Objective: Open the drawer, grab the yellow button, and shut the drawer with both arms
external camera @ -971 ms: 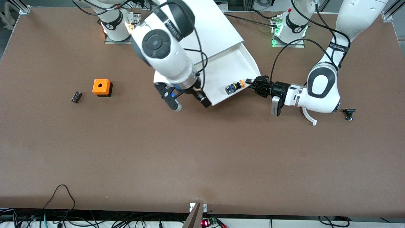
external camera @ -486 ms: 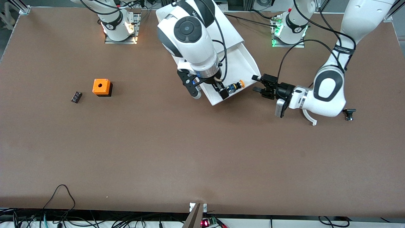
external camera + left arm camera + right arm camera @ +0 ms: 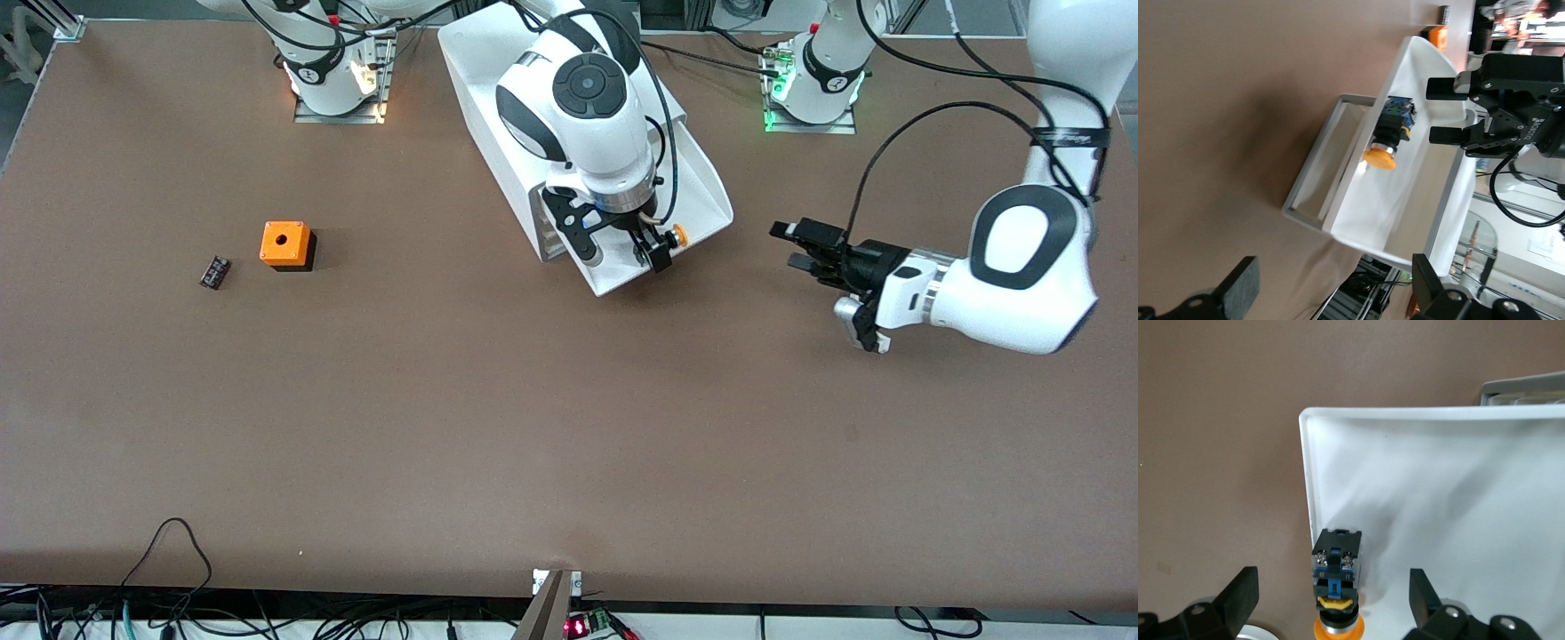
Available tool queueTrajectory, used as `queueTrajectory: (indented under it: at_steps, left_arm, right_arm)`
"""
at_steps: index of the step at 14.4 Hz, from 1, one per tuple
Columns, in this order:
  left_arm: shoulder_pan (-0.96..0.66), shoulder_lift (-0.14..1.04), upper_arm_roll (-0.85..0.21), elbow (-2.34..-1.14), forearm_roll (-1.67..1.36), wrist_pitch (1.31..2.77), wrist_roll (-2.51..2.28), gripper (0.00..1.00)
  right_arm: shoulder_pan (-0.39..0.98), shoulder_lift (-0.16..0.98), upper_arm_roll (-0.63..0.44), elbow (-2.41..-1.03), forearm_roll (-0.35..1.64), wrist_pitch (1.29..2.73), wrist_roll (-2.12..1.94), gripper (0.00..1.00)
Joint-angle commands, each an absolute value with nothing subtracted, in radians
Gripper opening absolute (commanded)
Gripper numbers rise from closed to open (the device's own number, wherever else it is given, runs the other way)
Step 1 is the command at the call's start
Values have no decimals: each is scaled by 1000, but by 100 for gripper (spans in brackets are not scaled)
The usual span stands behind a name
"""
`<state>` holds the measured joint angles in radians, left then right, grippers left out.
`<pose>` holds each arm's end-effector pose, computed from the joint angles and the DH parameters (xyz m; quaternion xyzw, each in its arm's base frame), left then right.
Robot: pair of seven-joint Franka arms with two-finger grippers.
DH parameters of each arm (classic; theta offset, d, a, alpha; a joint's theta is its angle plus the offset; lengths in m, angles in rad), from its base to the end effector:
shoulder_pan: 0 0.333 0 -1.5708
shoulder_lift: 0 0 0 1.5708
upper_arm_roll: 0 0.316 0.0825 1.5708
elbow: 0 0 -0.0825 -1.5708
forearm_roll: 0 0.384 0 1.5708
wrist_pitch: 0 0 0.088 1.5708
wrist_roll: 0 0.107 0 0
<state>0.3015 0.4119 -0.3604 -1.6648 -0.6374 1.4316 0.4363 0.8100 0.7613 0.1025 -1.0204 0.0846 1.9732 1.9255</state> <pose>0.5922 -0.0826 0.3812 0.8638 -0.1719 -0.2125 0.4234 0.4930 0.6006 0.4193 -0.8529 0.5076 0.0585 0.1074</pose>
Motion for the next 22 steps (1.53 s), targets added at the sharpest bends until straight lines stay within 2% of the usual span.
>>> queueTrajectory:
  at_steps: [1,3,4,5,6,7,8,9,14,17,19,22]
  left_arm:
    - [307,414,-364,-1548,-510,1378,309,100]
    - [302,413,-377,-1491,-380,1376,275,100]
    - [296,411,-382,-1477,-320,1376,269,100]
    - [293,405,-383,-1470,-258,1376,261,100]
    - [287,399,-385,-1456,-208,1377,259,100]
    - [269,396,-385,-1442,-151,1378,255,100]
    - [247,391,-385,-1424,-68,1378,255,100]
    - [214,390,-385,-1413,11,1378,253,100]
    - [91,396,-380,-1330,325,1379,256,100]
    - [89,420,-377,-1260,319,1391,256,100]
    - [89,420,-377,-1255,304,1393,226,100]
    - [107,423,-371,-1276,128,1431,-71,100]
  right_arm:
    - [844,795,80,-979,64,1985,1962,100]
    - [856,801,66,-979,64,1994,1965,96]
    - [857,804,66,-979,64,1999,1965,92]
    - [857,808,64,-979,58,2002,1964,83]
    - [857,810,67,-979,39,2003,1962,70]
    - [859,810,67,-979,29,2008,1957,49]
    - [859,810,67,-979,26,2009,1954,19]
    - [862,810,67,-979,26,2008,1953,0]
    - [847,798,66,-977,28,1985,1928,0]
    - [792,784,75,-910,34,1898,1803,0]
    - [740,775,80,-874,44,1839,1712,0]
    - [655,749,80,-873,96,1810,1553,0]
